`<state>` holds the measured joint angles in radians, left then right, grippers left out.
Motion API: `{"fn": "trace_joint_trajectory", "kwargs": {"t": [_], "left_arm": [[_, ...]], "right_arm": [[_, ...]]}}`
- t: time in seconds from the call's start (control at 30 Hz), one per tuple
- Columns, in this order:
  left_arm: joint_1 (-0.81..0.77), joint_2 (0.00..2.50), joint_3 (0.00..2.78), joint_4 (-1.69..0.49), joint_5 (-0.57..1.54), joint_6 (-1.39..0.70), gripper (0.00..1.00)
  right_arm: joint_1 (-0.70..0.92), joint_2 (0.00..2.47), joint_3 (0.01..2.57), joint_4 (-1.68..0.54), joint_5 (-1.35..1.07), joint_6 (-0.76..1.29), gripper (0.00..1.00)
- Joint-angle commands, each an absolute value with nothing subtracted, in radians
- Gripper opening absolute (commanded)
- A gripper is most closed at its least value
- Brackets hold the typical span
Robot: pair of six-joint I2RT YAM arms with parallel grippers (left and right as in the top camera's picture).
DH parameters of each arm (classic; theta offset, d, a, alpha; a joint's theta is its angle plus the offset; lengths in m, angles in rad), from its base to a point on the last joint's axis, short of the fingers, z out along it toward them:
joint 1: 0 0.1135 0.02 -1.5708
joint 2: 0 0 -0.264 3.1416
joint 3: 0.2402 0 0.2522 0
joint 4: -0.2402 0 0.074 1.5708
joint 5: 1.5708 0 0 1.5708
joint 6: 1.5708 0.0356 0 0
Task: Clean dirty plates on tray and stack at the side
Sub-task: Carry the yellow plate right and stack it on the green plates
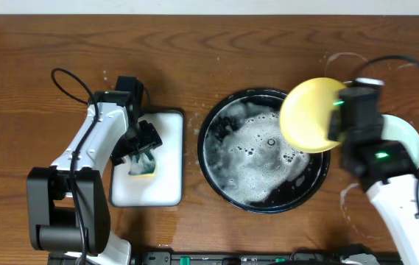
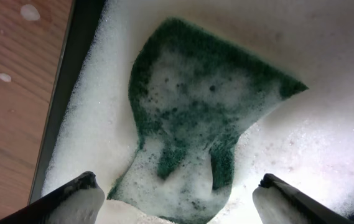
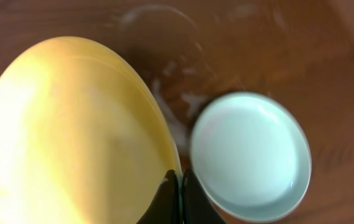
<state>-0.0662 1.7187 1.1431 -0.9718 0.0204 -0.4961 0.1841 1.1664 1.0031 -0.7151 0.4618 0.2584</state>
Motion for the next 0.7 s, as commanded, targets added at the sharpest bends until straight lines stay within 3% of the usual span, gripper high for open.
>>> {"fn": "trace_joint_trajectory", "kwargs": {"t": [0.0, 0.23, 0.5, 0.53, 0.6, 0.67], "left_arm": [[-0.063, 1.712, 1.146, -0.978, 0.015, -0.490, 0.84], [-0.063, 1.712, 1.146, -0.978, 0.015, -0.490, 0.84], [-0.063, 1.712, 1.146, -0.978, 0.015, -0.490, 0.84], [-0.063, 1.712, 1.146, -0.978, 0.015, -0.490, 0.84], [-0.063, 1.712, 1.146, -0.978, 0.015, -0.490, 0.84], [-0.063, 1.712, 1.146, -0.978, 0.015, -0.490, 0.84]], "right_arm": [[-0.089, 1.172, 1.023, -0.731, 0.182, 0.364, 0.01], [-0.435, 1.271, 1.023, -0.736, 0.130, 0.383, 0.01], [-0.620, 1.460, 1.023, -0.738, 0.130, 0.415, 0.01], [-0.637, 1.477, 1.023, -0.738, 0.130, 0.415, 0.03], [-0.658, 1.486, 1.023, -0.738, 0.090, 0.430, 0.24], [-0.665, 1.467, 1.023, -0.741, -0.022, 0.430, 0.33]]}}
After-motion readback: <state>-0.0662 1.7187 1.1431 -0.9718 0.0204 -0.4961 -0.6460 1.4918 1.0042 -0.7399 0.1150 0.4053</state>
